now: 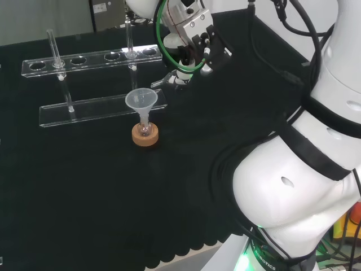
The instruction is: Pour all the NaCl from the weighing funnel into the round-bottom flask.
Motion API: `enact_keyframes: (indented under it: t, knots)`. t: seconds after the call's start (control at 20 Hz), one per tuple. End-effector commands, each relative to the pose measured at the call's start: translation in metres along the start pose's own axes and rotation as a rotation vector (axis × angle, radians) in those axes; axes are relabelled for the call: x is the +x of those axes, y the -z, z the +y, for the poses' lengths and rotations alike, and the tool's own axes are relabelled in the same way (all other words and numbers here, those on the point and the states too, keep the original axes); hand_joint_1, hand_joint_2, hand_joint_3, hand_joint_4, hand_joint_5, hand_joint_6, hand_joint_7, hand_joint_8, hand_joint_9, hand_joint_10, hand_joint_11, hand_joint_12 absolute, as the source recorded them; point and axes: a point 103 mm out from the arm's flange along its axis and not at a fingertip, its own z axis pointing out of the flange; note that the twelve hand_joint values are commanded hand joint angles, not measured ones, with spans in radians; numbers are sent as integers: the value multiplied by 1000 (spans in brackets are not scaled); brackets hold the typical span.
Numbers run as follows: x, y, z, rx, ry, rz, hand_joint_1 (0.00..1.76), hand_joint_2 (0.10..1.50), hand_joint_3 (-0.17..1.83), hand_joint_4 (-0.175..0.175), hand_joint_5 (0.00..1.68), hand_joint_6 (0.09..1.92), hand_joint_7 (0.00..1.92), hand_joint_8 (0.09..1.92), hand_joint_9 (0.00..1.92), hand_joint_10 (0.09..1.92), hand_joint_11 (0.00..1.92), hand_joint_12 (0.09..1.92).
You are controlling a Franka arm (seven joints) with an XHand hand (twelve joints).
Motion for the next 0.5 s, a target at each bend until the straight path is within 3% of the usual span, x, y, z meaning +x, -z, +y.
enact_keyframes:
  t: [0.05,0.5]
  knots:
    - [5,0,3,34,9,-28,1046,763,681,175,1033,1094,670,695,887,517,449,1273]
    - [16,5,8,70,17,-70,1048,758,687,175,1036,1091,670,692,888,514,445,1273]
